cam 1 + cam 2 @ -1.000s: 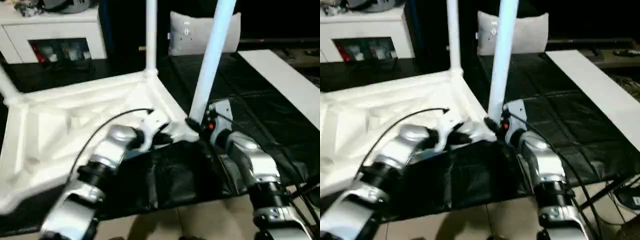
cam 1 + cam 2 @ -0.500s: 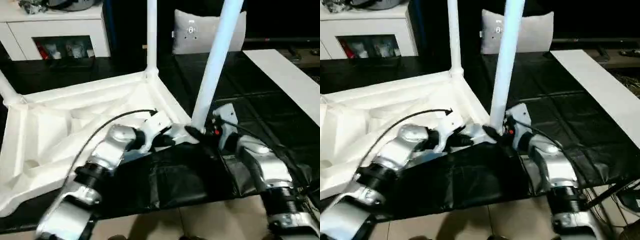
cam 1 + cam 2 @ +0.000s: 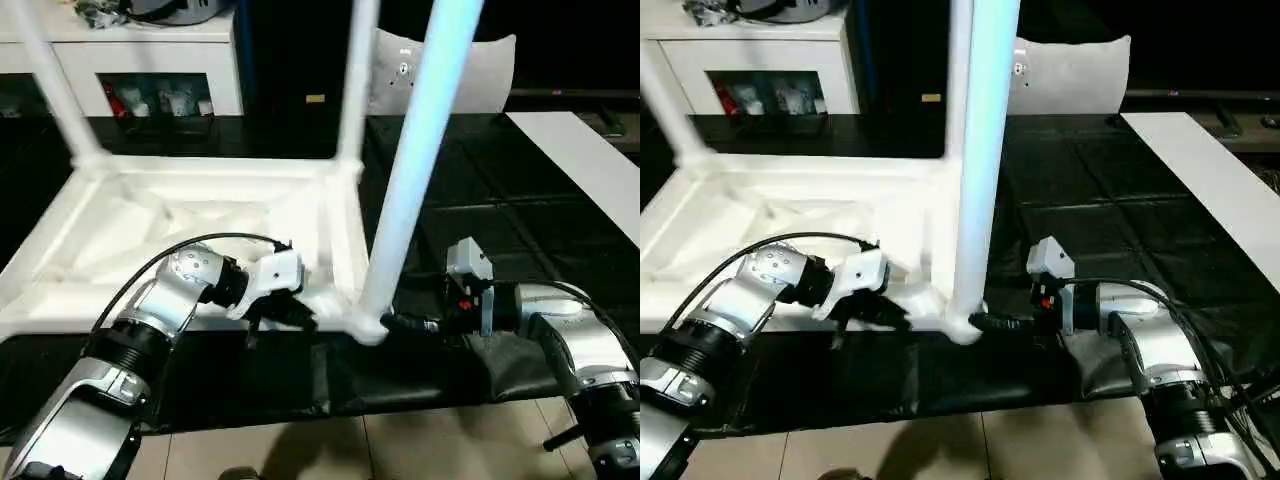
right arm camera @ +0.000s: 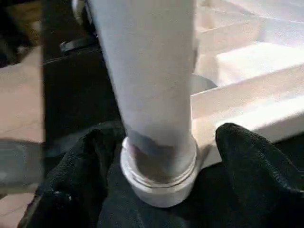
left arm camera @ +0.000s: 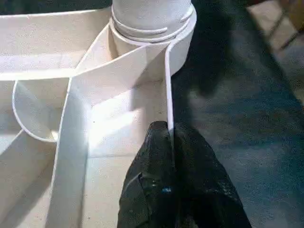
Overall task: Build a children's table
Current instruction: Rotate leg to tighten
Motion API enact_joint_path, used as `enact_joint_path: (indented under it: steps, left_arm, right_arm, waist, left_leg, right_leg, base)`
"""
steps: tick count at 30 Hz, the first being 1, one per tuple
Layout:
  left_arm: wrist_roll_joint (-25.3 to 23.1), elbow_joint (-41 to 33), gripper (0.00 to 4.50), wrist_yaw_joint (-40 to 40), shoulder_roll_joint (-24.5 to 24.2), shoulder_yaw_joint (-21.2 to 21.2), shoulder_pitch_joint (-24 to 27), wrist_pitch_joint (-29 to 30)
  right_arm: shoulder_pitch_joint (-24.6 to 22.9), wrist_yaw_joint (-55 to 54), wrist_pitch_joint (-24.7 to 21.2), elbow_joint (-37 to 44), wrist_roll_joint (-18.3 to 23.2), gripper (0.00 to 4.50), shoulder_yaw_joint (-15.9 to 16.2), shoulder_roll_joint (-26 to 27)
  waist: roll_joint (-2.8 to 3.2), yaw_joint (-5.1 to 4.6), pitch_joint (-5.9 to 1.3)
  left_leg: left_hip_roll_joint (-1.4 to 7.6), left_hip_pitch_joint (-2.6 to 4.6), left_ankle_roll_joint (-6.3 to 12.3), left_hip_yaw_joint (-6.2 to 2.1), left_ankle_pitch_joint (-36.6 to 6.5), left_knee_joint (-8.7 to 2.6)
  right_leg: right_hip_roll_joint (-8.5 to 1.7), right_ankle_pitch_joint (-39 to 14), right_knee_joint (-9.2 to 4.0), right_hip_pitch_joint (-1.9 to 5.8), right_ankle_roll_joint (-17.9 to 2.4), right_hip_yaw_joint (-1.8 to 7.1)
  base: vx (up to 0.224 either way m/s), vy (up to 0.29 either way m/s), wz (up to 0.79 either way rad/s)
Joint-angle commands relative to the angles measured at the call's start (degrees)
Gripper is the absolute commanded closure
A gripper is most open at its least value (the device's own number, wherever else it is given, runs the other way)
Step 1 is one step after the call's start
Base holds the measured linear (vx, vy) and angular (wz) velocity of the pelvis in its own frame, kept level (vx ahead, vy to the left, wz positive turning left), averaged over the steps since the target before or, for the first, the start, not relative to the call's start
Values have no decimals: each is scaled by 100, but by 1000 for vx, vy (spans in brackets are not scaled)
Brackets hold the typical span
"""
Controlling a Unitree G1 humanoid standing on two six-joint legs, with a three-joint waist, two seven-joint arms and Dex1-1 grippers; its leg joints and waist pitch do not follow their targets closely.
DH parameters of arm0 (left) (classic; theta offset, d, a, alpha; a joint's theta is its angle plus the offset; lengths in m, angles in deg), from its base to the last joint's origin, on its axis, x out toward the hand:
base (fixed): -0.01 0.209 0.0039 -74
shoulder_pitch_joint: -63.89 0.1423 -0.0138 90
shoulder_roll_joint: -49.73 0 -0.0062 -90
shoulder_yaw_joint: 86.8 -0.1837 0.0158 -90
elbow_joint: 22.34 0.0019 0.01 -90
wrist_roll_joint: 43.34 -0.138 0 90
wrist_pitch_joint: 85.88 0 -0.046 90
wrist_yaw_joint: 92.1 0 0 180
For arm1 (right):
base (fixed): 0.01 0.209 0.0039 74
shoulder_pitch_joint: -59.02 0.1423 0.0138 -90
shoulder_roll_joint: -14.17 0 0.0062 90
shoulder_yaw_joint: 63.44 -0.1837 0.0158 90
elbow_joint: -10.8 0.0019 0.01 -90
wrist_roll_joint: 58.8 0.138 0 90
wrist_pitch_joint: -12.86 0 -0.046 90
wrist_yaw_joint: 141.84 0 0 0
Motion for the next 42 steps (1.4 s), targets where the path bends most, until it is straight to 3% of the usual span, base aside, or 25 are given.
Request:
enact_joint_path:
  steps: [1, 16, 20, 23, 27, 28, 29, 30, 33, 37, 41, 42]
  left_arm:
    - [64, -78, 450, 447, 2, -201, -226, -258]
    - [95, 169, 450, 658, 90, -210, -348, -502]
    - [101, 254, 450, 361, 157, -63, -372, -254]
    - [169, 235, 450, -287, 374, 199, -400, 376]
    - [180, 48, 450, -882, 596, 356, -363, 915]
    - [180, -78, 450, -1288, 783, 451, -348, 1212]
    - [180, -78, 450, -1288, 783, 451, -348, 1212]
    - [134, -208, 450, -1739, 1011, 522, -323, 1543]
    - [59, -289, 450, -2130, 1221, 571, -318, 1763]
    - [-150, -334, 450, -2864, 1565, 591, -338, 1936]
    - [-293, -512, 450, -3508, 1941, 555, -286, 2158]
    - [-336, -557, 450, -3591, 1995, 536, -263, 2190]
  right_arm:
    - [131, 324, -26, -9, 103, 114, 93, -88]
    - [258, 927, -312, -67, 223, 244, 374, -34]
    - [160, 908, -528, 91, 385, 253, 366, -46]
    - [2, 519, -888, 334, 508, 254, 228, 100]
    - [-83, -350, -1086, 468, 357, 254, 124, 445]
    - [-40, -1150, -1100, 361, 127, 254, 37, 762]
    - [-40, -1150, -1100, 361, 127, 254, 37, 762]
    - [57, -1903, -1140, 246, -6, 254, -87, 1142]
    - [151, -2468, -1194, 191, -87, 255, -176, 1452]
    - [350, -3402, -1294, 26, -267, 257, -272, 1967]
    - [693, -4413, -1230, -455, -499, 257, -444, 2443]
    - [750, -4502, -1057, -561, -560, 222, -457, 2493]
  waist:
    - [-47, -11, -399]
    - [-55, 84, -419]
    - [-60, 97, -411]
    - [-55, 105, -393]
    - [-67, 33, -370]
    - [-81, -3, -368]
    - [-88, -53, -366]
    - [-84, -84, -379]
    - [-78, -223, -388]
    - [-46, -287, -404]
    - [-15, -334, -417]
    - [-16, -333, -420]
  left_leg:
    - [165, 23, 362, -4, -1149, -386]
    - [179, 5, 340, -6, -933, -384]
    - [174, 12, 327, -3, -956, -383]
    - [170, 54, 282, 0, -1048, -384]
    - [133, 25, 173, -23, -1160, -390]
    - [107, 19, 120, -25, -1182, -383]
    - [72, -14, 81, -40, -1185, -373]
    - [78, -7, 67, -43, -1179, -377]
    - [72, -12, 123, -51, -1148, -374]
    - [83, -13, 247, -38, -977, -386]
    - [109, -15, 226, -45, -902, -402]
    - [113, -11, 238, -42, -888, -401]
  right_leg:
    - [-400, -2251, -501, 364, -636, 362]
    - [-406, -2032, -448, 363, -655, 371]
    - [-408, -2221, -478, 354, -571, 365]
    - [-408, -2441, -524, 328, -517, 354]
    - [-404, -2834, -586, 338, -299, 305]
    - [-406, -3039, -615, 345, -183, 279]
    - [-410, -3208, -653, 369, -53, 233]
    - [-413, -3215, -655, 374, -23, 231]
    - [-398, -3046, -663, 368, -61, 229]
    - [-380, -2601, -625, 353, -272, 273]
    - [-383, -2237, -565, 368, -478, 302]
    - [-385, -2164, -554, 370, -506, 309]
  base:
    - [0, 0, 0]
    - [0, 0, 0]
    - [0, 0, 0]
    - [0, 0, 0]
    - [0, 0, 0]
    - [0, 0, 0]
    - [0, 0, 0]
    - [0, 0, 0]
    - [0, 0, 0]
    - [0, 0, 0]
    - [0, 0, 0]
    - [0, 0, 0]
